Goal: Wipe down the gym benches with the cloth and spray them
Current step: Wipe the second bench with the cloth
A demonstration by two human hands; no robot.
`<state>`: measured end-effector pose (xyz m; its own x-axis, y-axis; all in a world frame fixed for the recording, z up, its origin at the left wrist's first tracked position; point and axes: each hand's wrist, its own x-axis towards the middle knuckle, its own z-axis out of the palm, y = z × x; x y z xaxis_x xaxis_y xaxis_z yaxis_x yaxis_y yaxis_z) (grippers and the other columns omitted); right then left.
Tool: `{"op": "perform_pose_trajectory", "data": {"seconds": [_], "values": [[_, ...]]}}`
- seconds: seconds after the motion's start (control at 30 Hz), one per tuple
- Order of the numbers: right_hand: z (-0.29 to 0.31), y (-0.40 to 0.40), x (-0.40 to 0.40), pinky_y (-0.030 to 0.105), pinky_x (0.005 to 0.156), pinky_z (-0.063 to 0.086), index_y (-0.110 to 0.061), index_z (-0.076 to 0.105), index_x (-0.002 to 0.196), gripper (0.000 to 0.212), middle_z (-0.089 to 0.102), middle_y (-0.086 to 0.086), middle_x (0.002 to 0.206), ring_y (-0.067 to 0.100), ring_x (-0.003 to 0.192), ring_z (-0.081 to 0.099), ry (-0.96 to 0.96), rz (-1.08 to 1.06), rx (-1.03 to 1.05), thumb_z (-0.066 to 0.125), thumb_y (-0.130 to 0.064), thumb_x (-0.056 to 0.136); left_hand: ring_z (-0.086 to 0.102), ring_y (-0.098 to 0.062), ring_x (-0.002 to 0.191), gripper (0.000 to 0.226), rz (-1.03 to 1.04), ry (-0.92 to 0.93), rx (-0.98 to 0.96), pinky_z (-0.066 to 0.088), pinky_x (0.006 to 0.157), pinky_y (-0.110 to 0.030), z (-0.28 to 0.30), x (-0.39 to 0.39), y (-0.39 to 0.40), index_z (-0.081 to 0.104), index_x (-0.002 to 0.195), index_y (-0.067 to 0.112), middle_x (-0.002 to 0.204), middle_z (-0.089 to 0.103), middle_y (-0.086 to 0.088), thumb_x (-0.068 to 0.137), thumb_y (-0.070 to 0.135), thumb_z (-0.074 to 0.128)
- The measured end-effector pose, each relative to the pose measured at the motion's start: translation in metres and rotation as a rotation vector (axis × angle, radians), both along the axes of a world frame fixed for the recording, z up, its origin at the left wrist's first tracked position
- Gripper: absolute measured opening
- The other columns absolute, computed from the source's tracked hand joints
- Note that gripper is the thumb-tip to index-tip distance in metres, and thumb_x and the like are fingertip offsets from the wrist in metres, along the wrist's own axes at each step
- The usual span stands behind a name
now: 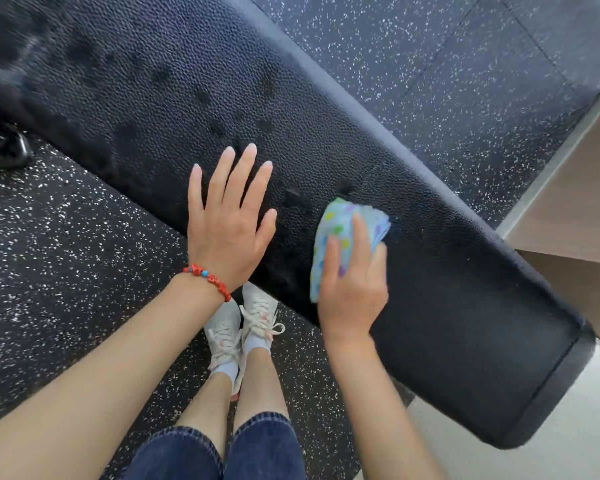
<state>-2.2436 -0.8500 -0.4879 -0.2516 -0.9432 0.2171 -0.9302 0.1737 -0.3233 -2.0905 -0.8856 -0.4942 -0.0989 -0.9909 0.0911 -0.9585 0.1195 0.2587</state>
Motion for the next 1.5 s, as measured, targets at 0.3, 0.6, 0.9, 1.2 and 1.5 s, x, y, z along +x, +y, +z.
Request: {"op": "perform_pose_trajectory", "data": {"seconds": [0.3, 0.6, 0.9, 1.2, 1.5], "values": [[0.003, -0.102, -0.003, 0.028, 0.046, 0.046, -0.013, 0.064, 0.11, 0.036, 0.06, 0.013, 0.078, 0.029, 0.06, 0.06, -0.04, -0.013, -0.016, 0.052, -0.036, 0.085, 0.025, -0.035, 0.138, 0.05, 0.093, -0.062, 0.057, 0.014, 0.109, -0.058, 0.001, 0.044, -0.012, 0.037, 0.141, 0.01, 0.149, 0.032, -0.015, 0.095, 0.029, 0.04], [0.001, -0.084, 0.006, 0.029, 0.044, 0.045, -0.015, 0.056, 0.117, 0.035, 0.055, 0.011, 0.076, 0.025, 0.057, 0.055, -0.026, 0.038, -0.005, 0.053, -0.033, 0.088, 0.024, -0.034, 0.138, 0.054, 0.09, -0.089, 0.074, 0.015, 0.109, -0.058, -0.001, 0.044, -0.013, 0.035, 0.142, 0.011, 0.15, 0.032, -0.014, 0.092, 0.03, 0.041], [0.007, -0.015, 0.024, 0.029, 0.047, 0.043, -0.015, 0.05, 0.119, 0.035, 0.052, 0.009, 0.07, 0.022, 0.054, 0.049, -0.001, 0.222, 0.066, 0.037, -0.039, 0.097, 0.025, -0.033, 0.137, 0.052, 0.093, -0.053, 0.056, 0.013, 0.11, -0.057, -0.001, 0.045, -0.015, 0.038, 0.14, 0.013, 0.148, 0.035, -0.015, 0.091, 0.029, 0.043], [0.006, -0.121, 0.044, 0.028, 0.045, 0.044, -0.014, 0.06, 0.118, 0.04, 0.055, 0.013, 0.076, 0.028, 0.06, 0.057, -0.068, -0.199, 0.003, 0.05, -0.038, 0.087, 0.026, -0.035, 0.136, 0.048, 0.069, -0.028, -0.025, 0.012, 0.109, -0.057, 0.006, 0.091, -0.06, 0.041, 0.138, 0.013, 0.147, 0.035, -0.017, 0.092, 0.025, 0.047], [0.018, -0.103, 0.079, 0.028, 0.062, 0.031, -0.02, 0.053, 0.126, 0.038, 0.057, 0.015, 0.096, 0.033, 0.082, 0.057, -0.199, -0.599, 0.1, 0.052, -0.033, 0.09, 0.027, -0.035, 0.137, 0.051, -0.027, -0.083, 0.028, 0.017, 0.108, -0.059, -0.004, 0.136, -0.08, 0.039, 0.141, 0.015, 0.149, 0.033, -0.015, 0.093, 0.03, 0.044]]}}
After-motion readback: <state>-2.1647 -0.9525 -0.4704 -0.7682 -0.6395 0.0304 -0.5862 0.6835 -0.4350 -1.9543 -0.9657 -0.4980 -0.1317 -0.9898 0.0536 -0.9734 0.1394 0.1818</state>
